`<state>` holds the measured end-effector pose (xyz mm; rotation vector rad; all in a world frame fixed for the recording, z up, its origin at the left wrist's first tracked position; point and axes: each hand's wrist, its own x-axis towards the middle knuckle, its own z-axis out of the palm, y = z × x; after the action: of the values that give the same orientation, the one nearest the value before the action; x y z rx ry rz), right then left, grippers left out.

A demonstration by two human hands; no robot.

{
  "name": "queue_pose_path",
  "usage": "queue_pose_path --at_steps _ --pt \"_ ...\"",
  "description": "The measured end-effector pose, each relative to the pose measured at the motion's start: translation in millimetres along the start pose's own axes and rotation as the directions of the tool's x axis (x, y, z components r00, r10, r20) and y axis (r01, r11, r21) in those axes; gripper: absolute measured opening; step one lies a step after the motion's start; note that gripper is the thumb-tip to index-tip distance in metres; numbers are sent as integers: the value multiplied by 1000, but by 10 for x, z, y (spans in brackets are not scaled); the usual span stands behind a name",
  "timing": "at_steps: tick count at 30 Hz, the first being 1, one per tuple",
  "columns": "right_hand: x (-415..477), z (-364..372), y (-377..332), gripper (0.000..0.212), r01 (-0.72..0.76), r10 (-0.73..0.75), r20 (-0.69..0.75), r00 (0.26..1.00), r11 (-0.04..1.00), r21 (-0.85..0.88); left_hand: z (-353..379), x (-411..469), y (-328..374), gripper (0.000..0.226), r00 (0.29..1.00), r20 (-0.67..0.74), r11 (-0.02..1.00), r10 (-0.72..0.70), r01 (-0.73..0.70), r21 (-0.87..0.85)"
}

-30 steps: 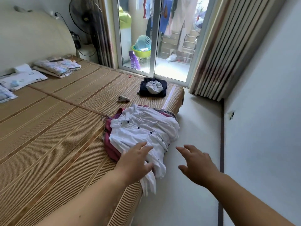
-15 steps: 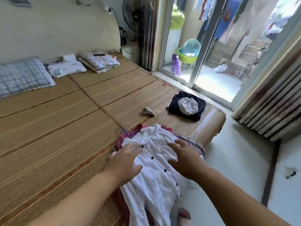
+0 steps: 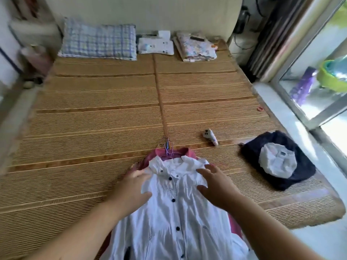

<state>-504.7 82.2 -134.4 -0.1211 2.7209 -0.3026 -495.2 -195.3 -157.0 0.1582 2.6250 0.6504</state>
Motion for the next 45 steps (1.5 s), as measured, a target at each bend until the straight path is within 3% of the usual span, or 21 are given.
queue_pose_path --at_steps 5,16,22,25,30,33,35,37,39,41,43,45 --pt "452 207 187 59 20 -20 72 997 1000 11 200 307 -9 59 998 -27 997 -61 59 -57" --pt "1644 636 403 76 20 -23 136 990 999 27 707 1372 -227 59 992 110 998 -58 56 23" --pt "2316 1054 494 74 39 -36 125 992 999 -22 980 2078 -245 56 993 58 983 -104 111 -148" --pt "2656 1356 631 74 57 -48 138 989 996 -67 1173 2445 -295 65 989 67 977 -129 139 -163" --pt "3301 1798 898 89 -47 55 235 970 998 -39 1489 2998 -504 73 982 135 991 -133 130 27" --pt "3569 1982 982 96 -64 81 323 943 996 -65 1629 3201 -576 73 979 129 987 -160 155 49" --pt "3684 2053 981 86 7 32 301 953 992 -127 1713 3286 -566 72 983 97 988 -154 154 11" --pt "3734 2070 946 63 70 -22 289 957 985 -158 1768 3328 -493 70 985 67 985 -162 165 -45" --pt "3719 2034 923 37 87 -48 307 951 989 -115 1786 3347 -377 70 979 51 974 -198 202 -98" --pt "3657 1942 908 26 109 -96 285 954 994 -30 1774 3345 -237 69 972 11 957 -234 233 -173" --pt "3562 1807 874 21 178 -191 216 957 981 79 1743 3323 -71 72 954 -77 929 -289 260 -264" --pt "3434 1661 826 20 255 -277 146 950 955 152 1709 3284 108 75 889 -272 905 -369 278 -322"
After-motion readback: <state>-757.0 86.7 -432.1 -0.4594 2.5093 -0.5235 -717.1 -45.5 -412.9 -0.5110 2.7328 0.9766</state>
